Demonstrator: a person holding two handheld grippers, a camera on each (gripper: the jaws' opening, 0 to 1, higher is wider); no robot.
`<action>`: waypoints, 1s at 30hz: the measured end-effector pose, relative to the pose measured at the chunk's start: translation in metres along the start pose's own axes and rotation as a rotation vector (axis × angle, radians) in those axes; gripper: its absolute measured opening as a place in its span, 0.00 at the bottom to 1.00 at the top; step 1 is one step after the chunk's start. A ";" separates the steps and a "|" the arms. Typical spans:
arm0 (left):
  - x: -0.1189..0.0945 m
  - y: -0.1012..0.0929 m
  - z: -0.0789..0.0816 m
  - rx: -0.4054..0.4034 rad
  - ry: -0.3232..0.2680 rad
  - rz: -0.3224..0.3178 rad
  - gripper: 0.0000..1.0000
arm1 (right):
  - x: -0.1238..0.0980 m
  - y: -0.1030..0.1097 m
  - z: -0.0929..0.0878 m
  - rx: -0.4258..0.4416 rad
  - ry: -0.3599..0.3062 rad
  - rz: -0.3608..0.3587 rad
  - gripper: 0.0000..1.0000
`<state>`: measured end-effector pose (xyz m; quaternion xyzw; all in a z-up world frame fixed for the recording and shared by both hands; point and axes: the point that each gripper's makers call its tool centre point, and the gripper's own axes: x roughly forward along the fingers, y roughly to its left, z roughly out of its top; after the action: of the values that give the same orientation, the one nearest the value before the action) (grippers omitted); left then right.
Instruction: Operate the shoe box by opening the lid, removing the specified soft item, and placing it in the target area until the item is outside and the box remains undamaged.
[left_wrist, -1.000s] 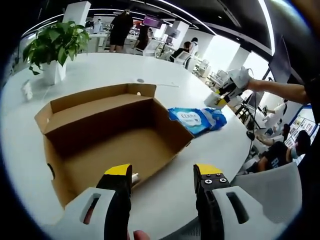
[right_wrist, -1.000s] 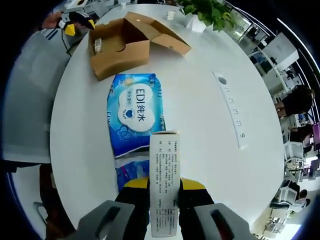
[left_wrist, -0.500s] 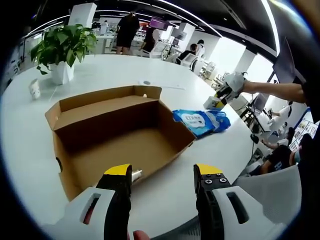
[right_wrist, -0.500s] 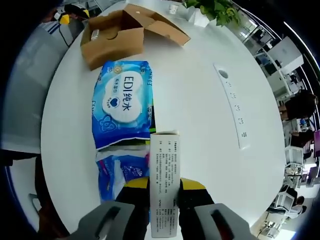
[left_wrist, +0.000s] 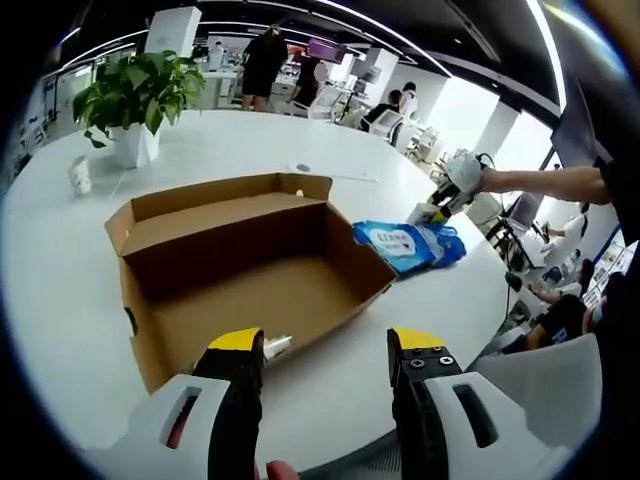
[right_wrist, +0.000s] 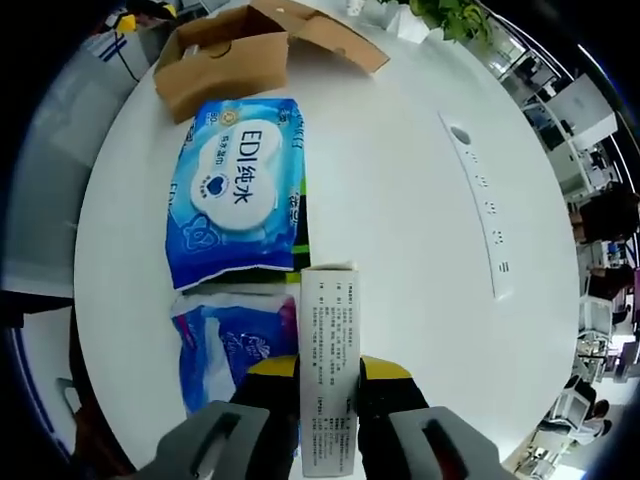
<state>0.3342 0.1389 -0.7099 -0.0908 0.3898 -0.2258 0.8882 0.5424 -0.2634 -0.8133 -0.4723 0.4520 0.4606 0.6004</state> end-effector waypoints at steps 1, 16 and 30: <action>0.000 0.000 0.000 -0.001 0.000 0.001 0.51 | 0.001 0.000 -0.001 0.000 0.002 0.000 0.18; 0.001 -0.002 0.000 -0.008 -0.002 -0.001 0.51 | 0.012 -0.002 -0.004 0.002 0.005 0.019 0.18; 0.003 -0.003 -0.001 -0.009 0.005 -0.003 0.51 | 0.018 -0.002 -0.012 0.009 0.021 0.033 0.18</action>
<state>0.3341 0.1346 -0.7111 -0.0946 0.3927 -0.2254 0.8866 0.5463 -0.2733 -0.8326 -0.4668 0.4681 0.4636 0.5900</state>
